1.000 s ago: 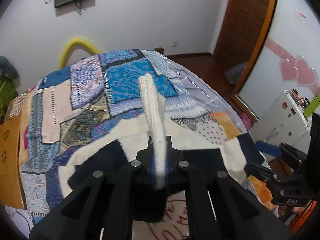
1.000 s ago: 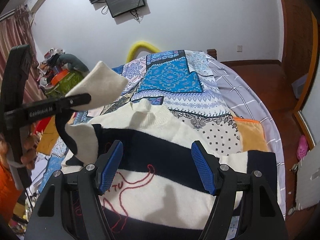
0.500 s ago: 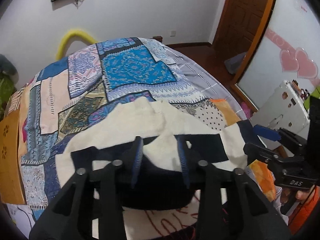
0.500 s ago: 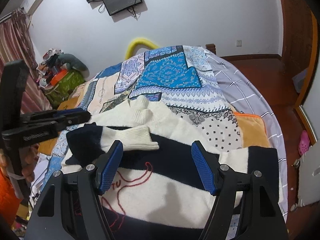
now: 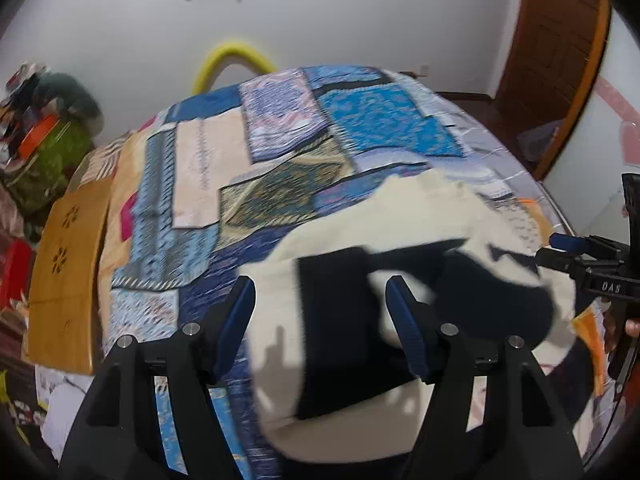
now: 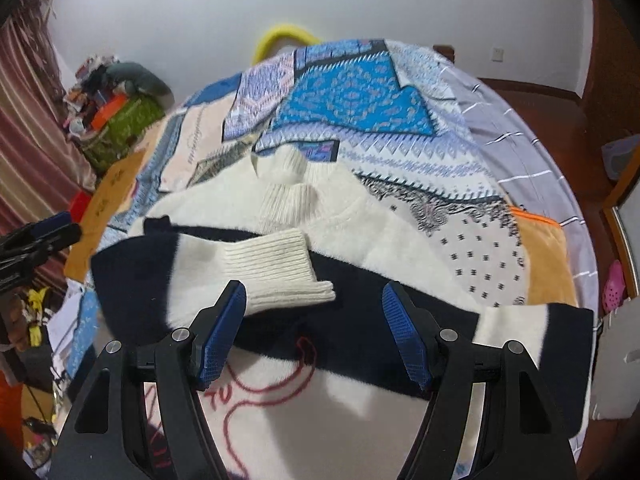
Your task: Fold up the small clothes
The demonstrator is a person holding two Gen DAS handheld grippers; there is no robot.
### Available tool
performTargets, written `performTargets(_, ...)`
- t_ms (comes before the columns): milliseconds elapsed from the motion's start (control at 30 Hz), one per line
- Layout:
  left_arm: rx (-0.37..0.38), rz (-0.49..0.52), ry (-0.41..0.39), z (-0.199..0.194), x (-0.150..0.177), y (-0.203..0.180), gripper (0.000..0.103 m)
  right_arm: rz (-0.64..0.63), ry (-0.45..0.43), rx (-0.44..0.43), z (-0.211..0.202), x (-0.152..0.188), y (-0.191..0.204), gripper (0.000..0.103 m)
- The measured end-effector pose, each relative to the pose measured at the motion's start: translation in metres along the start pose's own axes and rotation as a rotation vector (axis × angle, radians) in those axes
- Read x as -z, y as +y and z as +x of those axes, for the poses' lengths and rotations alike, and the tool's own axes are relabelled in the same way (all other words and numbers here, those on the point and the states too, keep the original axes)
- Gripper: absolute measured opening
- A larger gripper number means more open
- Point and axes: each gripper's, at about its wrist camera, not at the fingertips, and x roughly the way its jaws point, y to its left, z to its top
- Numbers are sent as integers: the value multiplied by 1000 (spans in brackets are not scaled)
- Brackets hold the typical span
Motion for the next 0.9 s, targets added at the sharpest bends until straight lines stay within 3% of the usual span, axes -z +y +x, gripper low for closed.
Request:
performTargets(233,-53,-33,70,27,33,36,67,6,58,22,33,0,1,67)
performTargets(467,-37,-68,150,59,58,41,67,7,112,18,55,6,0,67)
performTargets(633,-36,-67,164,67,62,40,67,12,126,-13,65,11,3,63)
performTargets(833,-35,-71,183,74,64,37,68,-5,114,-60,64,11,10,36)
performTargets(900,-35,-74,186,75,64,37,68,-24,91,-49,59,11,13,15)
